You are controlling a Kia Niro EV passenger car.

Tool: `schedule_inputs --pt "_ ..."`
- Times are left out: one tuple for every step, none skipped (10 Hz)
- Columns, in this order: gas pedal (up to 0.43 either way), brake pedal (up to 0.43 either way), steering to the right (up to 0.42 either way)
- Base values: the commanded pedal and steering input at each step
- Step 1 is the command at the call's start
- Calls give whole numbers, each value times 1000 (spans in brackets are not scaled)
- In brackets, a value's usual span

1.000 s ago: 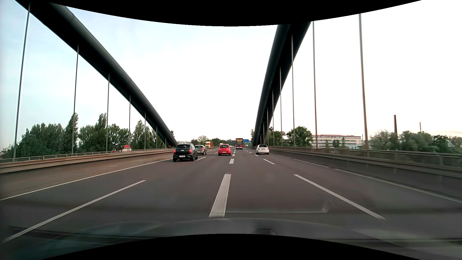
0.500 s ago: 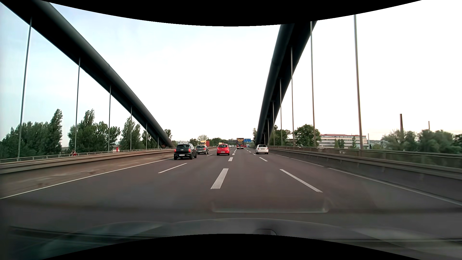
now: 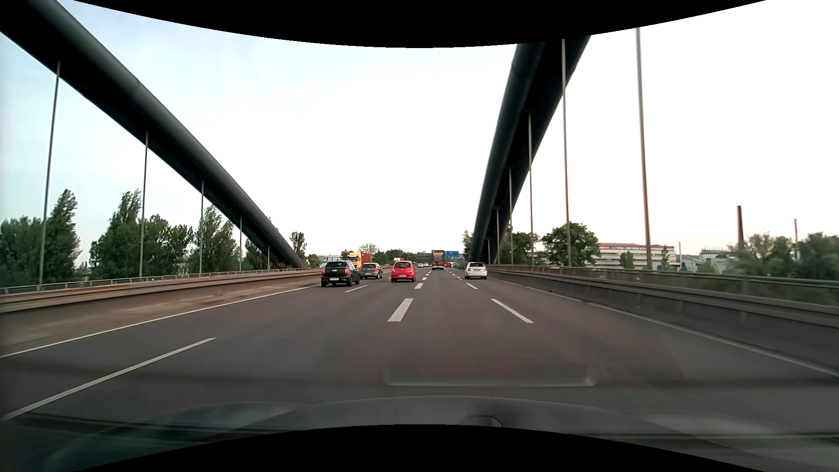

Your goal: Follow the waypoints while adhering to traffic rules and regulations

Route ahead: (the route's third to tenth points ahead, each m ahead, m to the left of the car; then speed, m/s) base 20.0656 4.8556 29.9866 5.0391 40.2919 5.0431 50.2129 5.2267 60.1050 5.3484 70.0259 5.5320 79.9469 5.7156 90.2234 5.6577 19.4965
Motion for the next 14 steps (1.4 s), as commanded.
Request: schedule_inputs --pt "220 0 -9" --pt "220 0 -9" --pt "220 0 -8" --pt "220 0 -7" --pt "220 0 -6" --pt "220 0 -5" --pt "220 0 -5" --pt "220 0 -4" --pt "220 0 -4" --pt "220 0 -4" --pt "220 0 -4" --pt "220 0 -4" --pt "220 0 -4" --pt "220 0 -4"
